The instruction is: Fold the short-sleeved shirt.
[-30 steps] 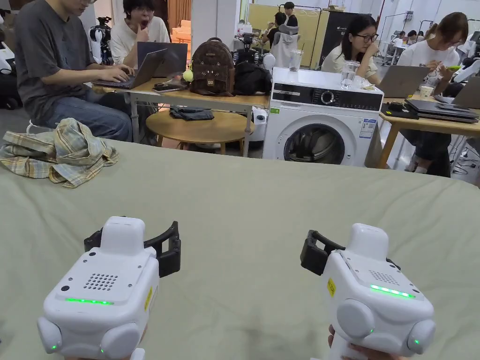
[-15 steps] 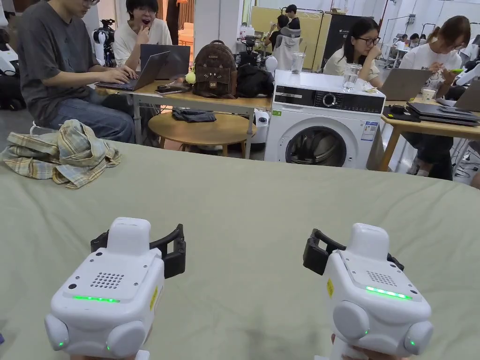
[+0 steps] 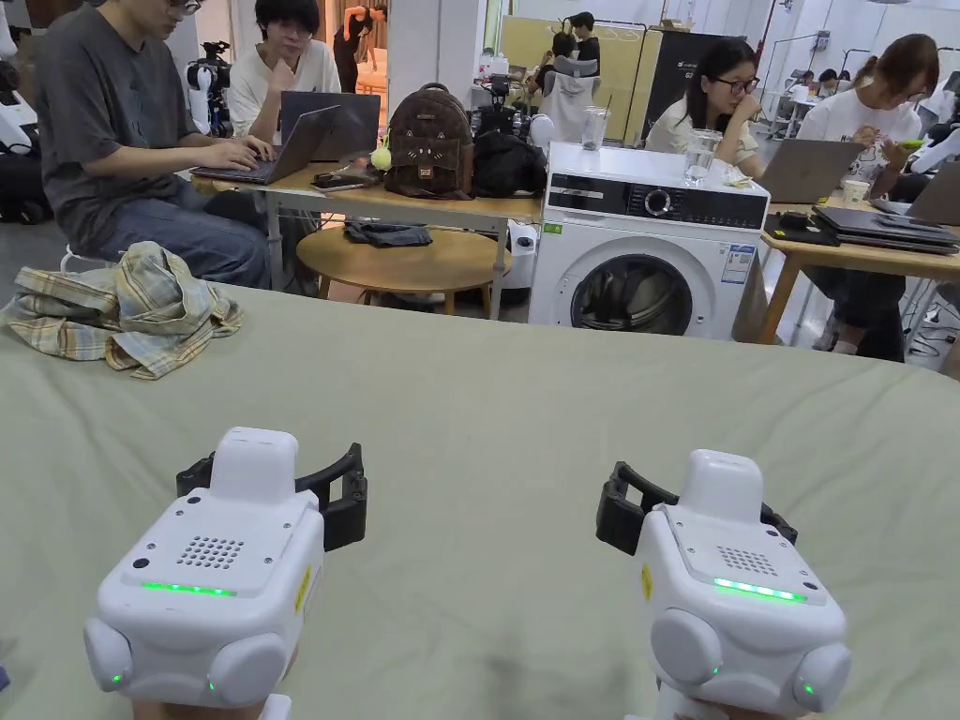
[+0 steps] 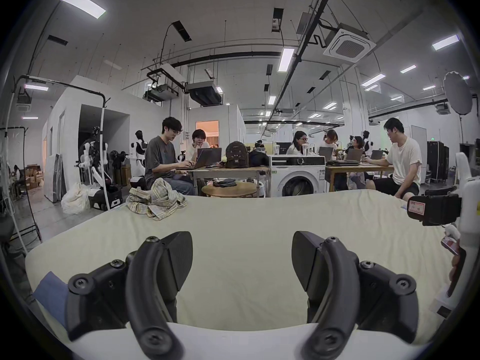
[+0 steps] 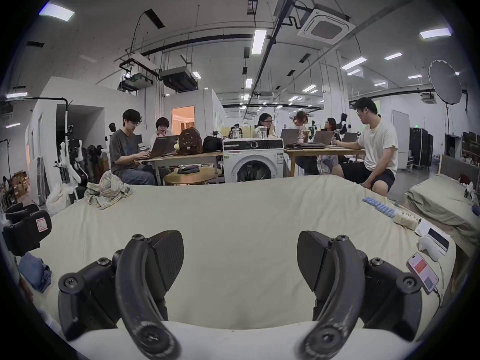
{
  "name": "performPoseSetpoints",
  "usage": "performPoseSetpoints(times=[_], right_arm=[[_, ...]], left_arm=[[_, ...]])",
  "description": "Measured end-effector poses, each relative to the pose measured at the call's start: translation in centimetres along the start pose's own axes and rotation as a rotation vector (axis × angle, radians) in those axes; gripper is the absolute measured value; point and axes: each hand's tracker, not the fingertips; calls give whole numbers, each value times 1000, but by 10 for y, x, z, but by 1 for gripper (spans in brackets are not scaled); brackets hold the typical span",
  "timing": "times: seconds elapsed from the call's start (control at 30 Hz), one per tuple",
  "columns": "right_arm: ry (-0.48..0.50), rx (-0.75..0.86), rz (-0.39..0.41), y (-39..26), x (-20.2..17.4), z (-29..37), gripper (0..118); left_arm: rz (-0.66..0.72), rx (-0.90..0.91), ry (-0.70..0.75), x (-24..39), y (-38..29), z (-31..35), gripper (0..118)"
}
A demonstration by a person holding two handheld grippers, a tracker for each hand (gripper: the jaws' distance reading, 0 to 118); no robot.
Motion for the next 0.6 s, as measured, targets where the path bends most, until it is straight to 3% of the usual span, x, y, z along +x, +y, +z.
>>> performPoseSetpoints(times=[0.43,0.6], right_arm=[[5,-8,41,-8,-2,-1,91],[112,-90,-63,-4,11,-3,91]], left_arm=[[4,-17,-20,2,-3,1,79],[-3,-25,-19,3,-6,1,79]])
